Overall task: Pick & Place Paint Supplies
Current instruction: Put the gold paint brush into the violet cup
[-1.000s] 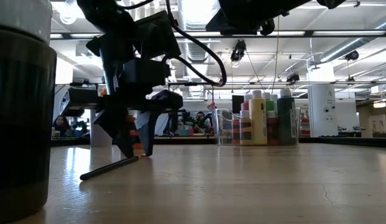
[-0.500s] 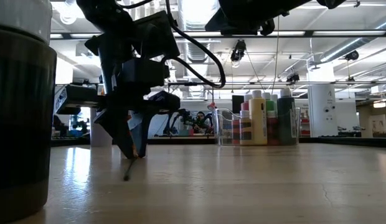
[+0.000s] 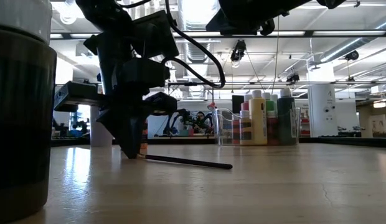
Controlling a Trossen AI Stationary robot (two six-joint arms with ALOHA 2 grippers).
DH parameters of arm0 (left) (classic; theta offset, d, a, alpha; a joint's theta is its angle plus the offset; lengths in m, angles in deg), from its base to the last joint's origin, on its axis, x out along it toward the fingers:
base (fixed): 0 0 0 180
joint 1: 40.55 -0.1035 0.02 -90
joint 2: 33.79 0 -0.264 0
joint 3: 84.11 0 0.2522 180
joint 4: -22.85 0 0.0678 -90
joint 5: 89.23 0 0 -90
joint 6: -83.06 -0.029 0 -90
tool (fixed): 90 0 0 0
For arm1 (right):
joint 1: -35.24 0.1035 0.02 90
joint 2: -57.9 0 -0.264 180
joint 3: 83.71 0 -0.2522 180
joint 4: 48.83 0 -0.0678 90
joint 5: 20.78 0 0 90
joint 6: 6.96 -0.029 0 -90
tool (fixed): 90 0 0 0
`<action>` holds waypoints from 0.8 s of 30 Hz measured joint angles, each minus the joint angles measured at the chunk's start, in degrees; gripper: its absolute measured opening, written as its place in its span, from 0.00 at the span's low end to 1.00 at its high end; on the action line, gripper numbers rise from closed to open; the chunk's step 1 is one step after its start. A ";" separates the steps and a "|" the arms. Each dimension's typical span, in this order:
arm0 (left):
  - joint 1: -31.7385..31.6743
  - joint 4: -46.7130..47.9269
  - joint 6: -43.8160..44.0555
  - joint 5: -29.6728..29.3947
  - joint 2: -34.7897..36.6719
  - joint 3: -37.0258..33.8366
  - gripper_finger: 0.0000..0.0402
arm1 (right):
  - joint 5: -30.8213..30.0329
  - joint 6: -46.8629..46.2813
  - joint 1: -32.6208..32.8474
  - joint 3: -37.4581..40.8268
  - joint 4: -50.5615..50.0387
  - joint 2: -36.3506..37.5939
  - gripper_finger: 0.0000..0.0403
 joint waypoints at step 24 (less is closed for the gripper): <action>-0.89 0.09 10.95 -0.01 0.02 0.16 0.00 | 27.11 -17.14 1.15 0.00 -19.94 -1.97 0.69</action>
